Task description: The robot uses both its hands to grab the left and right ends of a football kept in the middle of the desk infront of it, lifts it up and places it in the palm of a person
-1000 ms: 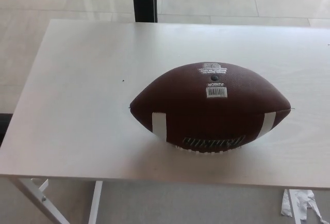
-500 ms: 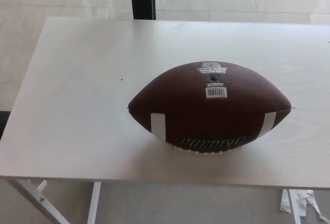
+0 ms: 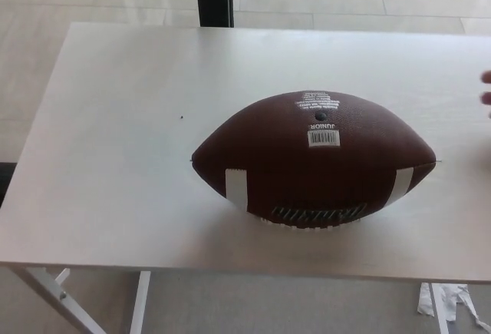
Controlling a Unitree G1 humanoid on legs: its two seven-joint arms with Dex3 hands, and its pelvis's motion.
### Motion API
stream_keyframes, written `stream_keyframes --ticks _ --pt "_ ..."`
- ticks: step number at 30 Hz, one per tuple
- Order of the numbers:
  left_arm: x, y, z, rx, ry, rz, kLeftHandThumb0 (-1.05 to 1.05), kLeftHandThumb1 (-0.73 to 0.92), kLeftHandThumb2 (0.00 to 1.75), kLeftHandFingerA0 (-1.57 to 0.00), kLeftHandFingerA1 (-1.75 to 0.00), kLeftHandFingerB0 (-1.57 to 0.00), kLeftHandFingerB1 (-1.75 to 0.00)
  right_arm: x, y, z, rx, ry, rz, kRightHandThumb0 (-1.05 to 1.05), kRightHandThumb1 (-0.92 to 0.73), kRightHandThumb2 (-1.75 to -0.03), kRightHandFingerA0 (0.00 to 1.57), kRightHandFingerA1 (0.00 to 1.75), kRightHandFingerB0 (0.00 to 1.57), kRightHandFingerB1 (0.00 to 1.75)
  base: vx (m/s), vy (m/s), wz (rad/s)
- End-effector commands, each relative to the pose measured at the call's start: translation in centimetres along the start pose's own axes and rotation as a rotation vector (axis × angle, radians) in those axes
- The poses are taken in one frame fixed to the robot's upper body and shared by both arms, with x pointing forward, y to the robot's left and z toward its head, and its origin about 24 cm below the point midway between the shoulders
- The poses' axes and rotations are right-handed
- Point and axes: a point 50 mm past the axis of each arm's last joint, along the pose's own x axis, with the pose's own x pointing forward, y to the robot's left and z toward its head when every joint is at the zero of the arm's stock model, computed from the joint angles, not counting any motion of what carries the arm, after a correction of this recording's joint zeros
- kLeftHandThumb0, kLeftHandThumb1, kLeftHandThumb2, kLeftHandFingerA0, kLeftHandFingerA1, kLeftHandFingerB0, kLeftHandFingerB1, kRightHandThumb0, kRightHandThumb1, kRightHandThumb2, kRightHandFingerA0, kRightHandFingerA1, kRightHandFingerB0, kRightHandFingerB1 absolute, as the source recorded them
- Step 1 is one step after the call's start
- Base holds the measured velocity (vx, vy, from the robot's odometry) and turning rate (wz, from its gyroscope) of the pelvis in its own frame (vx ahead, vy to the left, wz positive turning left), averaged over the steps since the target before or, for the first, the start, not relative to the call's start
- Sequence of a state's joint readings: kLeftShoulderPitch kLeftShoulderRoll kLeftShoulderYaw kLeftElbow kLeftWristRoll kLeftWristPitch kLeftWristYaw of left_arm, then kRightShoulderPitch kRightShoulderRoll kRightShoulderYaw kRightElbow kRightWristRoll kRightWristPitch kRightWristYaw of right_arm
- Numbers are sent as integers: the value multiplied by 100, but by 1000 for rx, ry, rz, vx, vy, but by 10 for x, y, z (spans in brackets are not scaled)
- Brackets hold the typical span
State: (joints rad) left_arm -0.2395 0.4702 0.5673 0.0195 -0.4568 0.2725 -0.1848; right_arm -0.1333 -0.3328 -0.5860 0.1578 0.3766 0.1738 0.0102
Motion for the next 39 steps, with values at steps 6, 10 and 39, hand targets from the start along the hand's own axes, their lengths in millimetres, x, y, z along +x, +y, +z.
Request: stream_keyframes --ticks 6,10,39 --pt "-24 -72 -56 -53 293 -82 -66 90 66 -30 -53 -20 -40 -12 59 -26 4 133 164 -79 -58 -92 54 56 27 44 0 0 0" --pt "-35 -88 -69 -69 338 -94 -67 91 65 -32 -51 -21 -38 -18 69 -42 46 194 168 -80 -56 -93 57 58 32 45 0 0 0" --pt "-73 -161 -118 -90 493 -266 -67 92 84 -27 -59 -15 -42 -49 111 -80 -50 297 251 -87 -65 -106 66 67 35 48 0 0 0"
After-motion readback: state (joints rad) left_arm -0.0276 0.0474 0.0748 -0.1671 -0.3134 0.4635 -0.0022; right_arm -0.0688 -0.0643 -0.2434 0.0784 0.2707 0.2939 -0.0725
